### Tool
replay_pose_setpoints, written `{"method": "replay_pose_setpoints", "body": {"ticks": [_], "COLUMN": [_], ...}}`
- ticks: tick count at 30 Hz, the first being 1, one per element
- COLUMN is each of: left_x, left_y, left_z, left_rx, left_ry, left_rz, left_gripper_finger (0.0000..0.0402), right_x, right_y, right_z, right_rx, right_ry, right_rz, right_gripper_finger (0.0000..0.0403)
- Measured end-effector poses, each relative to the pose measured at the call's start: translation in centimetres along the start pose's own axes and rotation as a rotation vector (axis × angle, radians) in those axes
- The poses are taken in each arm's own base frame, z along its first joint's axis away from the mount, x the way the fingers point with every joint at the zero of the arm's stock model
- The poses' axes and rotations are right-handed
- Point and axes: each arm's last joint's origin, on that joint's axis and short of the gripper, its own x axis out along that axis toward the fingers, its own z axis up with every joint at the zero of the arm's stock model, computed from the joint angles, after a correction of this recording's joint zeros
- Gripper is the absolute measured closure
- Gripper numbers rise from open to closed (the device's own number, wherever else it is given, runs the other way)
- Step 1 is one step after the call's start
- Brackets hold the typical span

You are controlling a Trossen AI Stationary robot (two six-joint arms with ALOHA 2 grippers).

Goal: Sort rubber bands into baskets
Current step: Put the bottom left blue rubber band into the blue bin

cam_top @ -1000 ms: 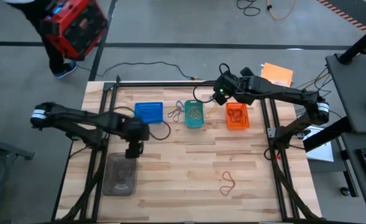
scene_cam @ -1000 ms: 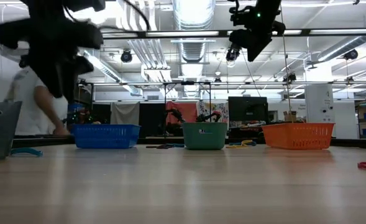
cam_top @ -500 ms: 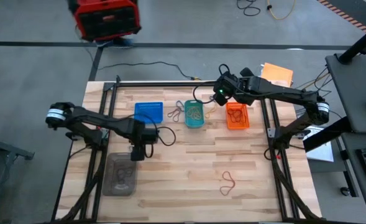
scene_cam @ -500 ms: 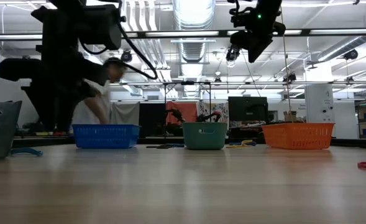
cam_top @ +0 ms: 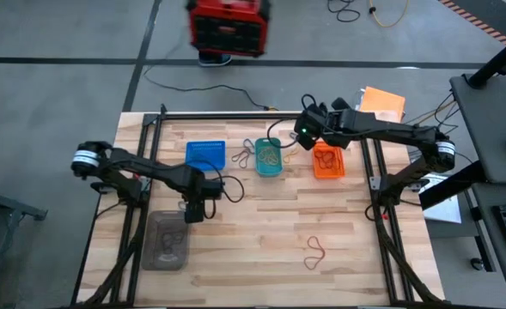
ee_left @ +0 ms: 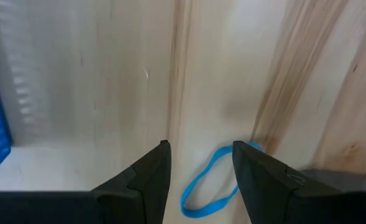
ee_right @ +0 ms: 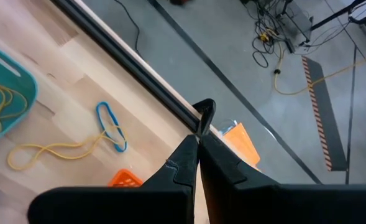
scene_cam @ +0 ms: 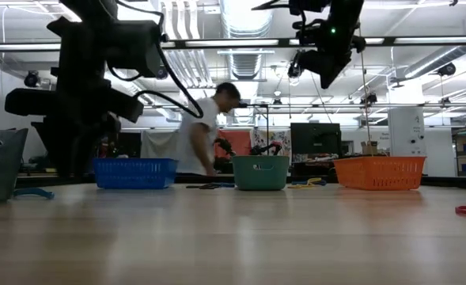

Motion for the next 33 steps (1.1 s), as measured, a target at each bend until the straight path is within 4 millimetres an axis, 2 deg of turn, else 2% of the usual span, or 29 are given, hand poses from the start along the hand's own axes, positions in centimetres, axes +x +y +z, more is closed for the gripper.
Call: {"method": "replay_pose_setpoints", "body": {"ticks": [9,19,33], "left_x": [0.6,-2.9,-3.1], "left_y": [0.0,0.0,0.0], "left_z": [0.1,0.7,0.4], "left_rx": [0.011,0.070,0.097], "left_ry": [0.034,-0.013,-0.001], "left_rz": [0.006,-0.002,-0.001], "left_gripper_finger": [0.0246,0.0246,0.0246], "right_x": [0.8,0.5,-0.7], "right_y": [0.5,1.3,2.4], "right_z": [-1.1,-1.6,-2.0], "right_rx": [-0.003,-0.019,-0.029], "right_ry": [0.032,0.025,-0.003], "right_rz": [-0.012,0.003,0.035], "right_gripper_finger": [0.0394,0.0394,0.0394]}}
